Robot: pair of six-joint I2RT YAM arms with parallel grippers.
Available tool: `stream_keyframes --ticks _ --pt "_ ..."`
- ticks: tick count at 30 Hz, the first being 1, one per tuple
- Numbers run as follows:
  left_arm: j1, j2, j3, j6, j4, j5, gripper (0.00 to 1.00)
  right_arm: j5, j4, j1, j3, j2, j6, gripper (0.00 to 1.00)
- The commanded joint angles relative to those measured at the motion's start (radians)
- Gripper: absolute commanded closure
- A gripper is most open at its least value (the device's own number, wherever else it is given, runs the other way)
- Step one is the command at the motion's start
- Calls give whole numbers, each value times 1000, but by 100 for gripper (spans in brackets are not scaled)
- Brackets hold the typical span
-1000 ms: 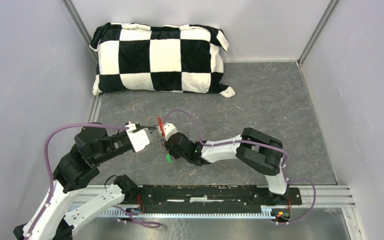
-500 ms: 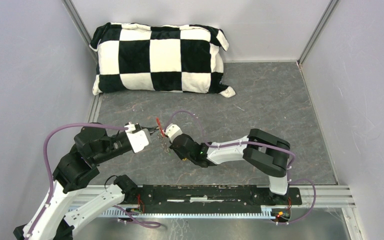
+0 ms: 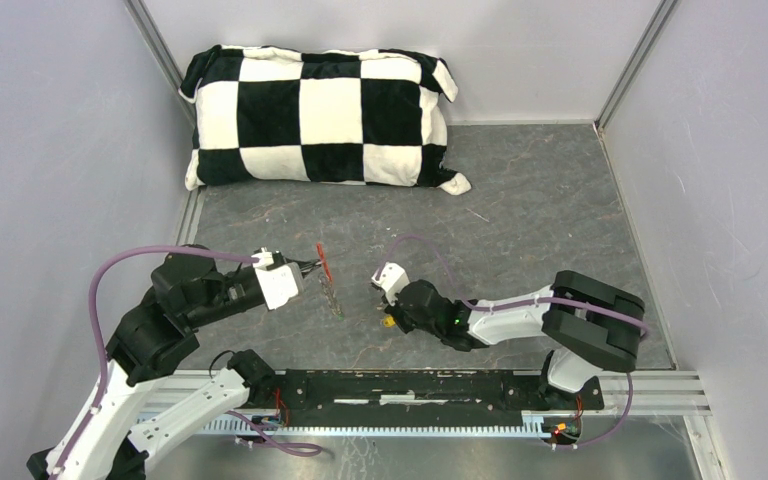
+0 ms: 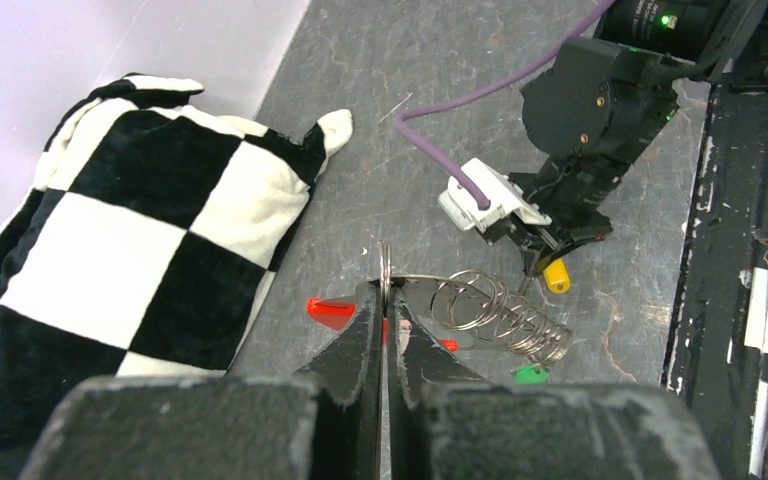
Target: Put the keys on the keyring
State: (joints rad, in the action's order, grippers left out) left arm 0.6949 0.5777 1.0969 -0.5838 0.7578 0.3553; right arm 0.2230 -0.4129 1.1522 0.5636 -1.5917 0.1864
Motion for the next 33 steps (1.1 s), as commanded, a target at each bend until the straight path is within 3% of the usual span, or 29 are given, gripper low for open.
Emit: stream_keyframes --ticks 1,11,13,17,21,29,33 --pt "-7 13 18 19 -29 58 98 -67 -102 -27 -45 73 -35 100" --pt "-8 26 0 15 -28 92 98 -174 -104 -121 -94 119 -54 100" --pt "-7 27 -2 14 -28 98 98 -207 -104 -125 -89 109 -53 92" --pt "-8 26 -4 19 -29 102 98 -259 -102 -141 -80 114 -34 67" --pt "-8 25 -6 22 -26 105 98 -286 -93 -169 -93 185 -33 54" --pt "-8 21 -15 22 -13 127 98 -276 -115 -201 -238 405 -98 40" --pt "-8 22 -18 26 -13 145 98 -262 -137 -209 -289 420 -75 46"
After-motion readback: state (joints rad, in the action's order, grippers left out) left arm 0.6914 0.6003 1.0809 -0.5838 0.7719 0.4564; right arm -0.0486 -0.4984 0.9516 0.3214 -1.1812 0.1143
